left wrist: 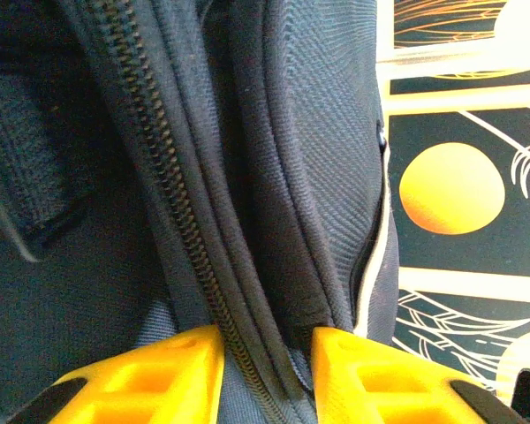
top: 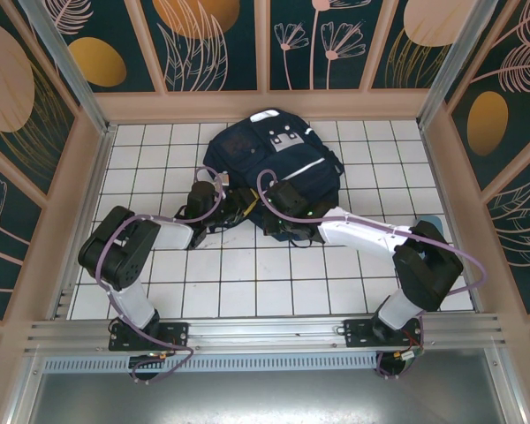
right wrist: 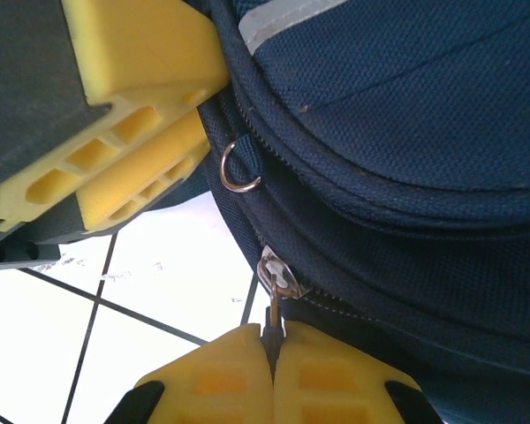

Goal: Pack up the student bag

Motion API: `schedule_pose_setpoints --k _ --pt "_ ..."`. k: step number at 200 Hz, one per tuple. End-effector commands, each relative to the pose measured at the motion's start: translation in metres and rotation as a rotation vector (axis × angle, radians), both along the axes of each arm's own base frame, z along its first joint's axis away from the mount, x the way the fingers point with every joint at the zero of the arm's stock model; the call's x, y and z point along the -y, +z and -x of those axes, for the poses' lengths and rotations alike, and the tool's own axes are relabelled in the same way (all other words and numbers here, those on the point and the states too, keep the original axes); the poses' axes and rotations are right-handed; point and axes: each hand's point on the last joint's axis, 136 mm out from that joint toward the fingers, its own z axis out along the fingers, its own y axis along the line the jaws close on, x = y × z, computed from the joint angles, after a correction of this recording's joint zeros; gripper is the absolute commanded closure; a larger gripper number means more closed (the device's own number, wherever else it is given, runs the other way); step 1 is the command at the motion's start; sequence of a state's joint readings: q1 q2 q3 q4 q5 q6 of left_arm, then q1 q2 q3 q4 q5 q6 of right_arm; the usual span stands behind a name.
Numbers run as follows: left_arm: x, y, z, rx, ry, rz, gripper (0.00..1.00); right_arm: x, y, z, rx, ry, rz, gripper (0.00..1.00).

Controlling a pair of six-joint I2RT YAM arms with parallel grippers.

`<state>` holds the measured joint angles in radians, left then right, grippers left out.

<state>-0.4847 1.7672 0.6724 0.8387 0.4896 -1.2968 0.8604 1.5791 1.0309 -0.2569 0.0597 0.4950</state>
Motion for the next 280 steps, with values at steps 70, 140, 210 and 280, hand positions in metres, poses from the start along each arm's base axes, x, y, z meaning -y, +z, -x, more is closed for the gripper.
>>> schedule_pose_setpoints --k 70,140,210,280 --pt "-0.024 -0.006 -0.016 0.026 0.127 -0.1 0.88 0.041 0.012 -0.001 0.072 -0.016 0.075 1.0" --pt "-0.038 0.001 -0.022 0.07 0.132 -0.182 0.9 0.153 0.018 -0.038 0.111 -0.329 0.141 1.0" --pt "-0.059 0.018 -0.044 0.124 0.154 -0.311 0.9 0.101 0.046 -0.035 0.133 -0.163 0.005 1.0" --pt "-0.136 0.015 -0.027 0.046 0.379 -0.499 0.34 -0.015 0.073 0.001 0.118 0.16 -0.244 1.0"
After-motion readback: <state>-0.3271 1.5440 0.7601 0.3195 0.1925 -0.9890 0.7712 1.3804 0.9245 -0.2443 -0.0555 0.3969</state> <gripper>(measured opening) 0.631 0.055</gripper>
